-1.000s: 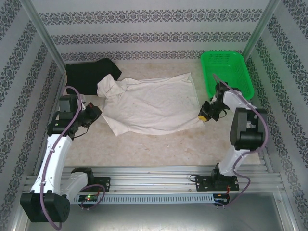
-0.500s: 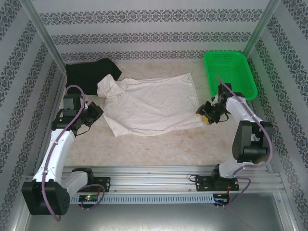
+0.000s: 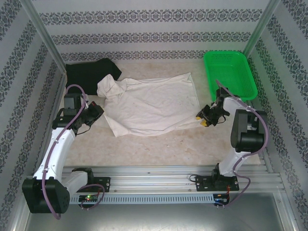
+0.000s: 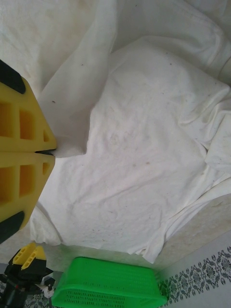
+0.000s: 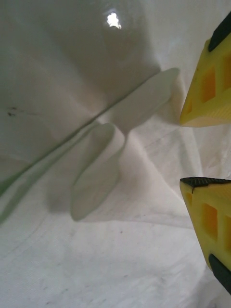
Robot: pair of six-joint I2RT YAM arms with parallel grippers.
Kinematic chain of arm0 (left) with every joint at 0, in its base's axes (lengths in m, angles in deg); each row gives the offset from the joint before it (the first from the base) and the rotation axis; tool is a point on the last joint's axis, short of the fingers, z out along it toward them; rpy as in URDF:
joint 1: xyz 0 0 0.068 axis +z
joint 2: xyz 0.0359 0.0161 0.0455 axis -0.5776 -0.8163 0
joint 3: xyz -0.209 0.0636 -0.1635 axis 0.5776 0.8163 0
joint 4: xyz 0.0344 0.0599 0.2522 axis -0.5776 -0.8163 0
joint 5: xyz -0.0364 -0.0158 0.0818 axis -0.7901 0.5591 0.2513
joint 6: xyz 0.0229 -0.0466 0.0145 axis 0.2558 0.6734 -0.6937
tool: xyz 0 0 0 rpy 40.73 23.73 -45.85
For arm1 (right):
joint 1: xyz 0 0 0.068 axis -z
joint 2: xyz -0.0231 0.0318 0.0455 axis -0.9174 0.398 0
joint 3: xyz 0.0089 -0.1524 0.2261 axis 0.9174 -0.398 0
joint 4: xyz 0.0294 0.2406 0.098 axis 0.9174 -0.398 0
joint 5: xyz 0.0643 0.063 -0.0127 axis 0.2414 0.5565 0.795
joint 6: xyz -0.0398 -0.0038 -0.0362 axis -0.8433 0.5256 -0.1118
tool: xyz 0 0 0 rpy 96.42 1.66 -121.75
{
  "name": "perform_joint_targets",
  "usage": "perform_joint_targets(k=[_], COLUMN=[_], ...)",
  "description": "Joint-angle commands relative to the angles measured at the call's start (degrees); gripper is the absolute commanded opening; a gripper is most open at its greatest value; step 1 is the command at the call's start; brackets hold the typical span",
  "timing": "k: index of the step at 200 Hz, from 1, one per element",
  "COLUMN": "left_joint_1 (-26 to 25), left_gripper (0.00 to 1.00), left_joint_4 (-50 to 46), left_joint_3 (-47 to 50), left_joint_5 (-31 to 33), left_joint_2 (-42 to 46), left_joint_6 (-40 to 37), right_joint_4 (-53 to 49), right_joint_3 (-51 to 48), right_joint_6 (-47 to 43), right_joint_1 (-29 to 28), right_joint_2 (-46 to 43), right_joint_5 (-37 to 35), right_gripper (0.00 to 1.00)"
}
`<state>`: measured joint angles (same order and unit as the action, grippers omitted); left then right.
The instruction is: Fold and stack the t-shirts
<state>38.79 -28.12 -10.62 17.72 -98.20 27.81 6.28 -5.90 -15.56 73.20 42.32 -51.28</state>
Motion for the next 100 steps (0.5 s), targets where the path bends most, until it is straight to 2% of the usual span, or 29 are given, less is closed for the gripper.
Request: perform_joint_targets(k=[1, 42, 100], left_joint_1=[0.45, 0.45, 0.45], left_gripper=[0.0, 0.0, 0.0], left_joint_4=[1.93, 2.01, 1.32], left_joint_3=[0.78, 1.39, 1.38], left_joint_5=[-0.29, -0.32, 0.06], left_joint_2=[0.48, 0.73, 1.19], left_joint_6=[-0.24, 0.04, -0.03], right_joint_4=[1.49, 2.21, 1.06], right_joint_3=[1.78, 2.13, 1.57], right_joint_6=[1.36, 1.28, 0.9], right_joint_1=[0.53, 0.54, 0.55], right_joint_2=[1.93, 5.16, 3.8], right_joint_5=[-0.5, -0.5, -0.41], right_gripper=[0.34, 0.33, 0.33])
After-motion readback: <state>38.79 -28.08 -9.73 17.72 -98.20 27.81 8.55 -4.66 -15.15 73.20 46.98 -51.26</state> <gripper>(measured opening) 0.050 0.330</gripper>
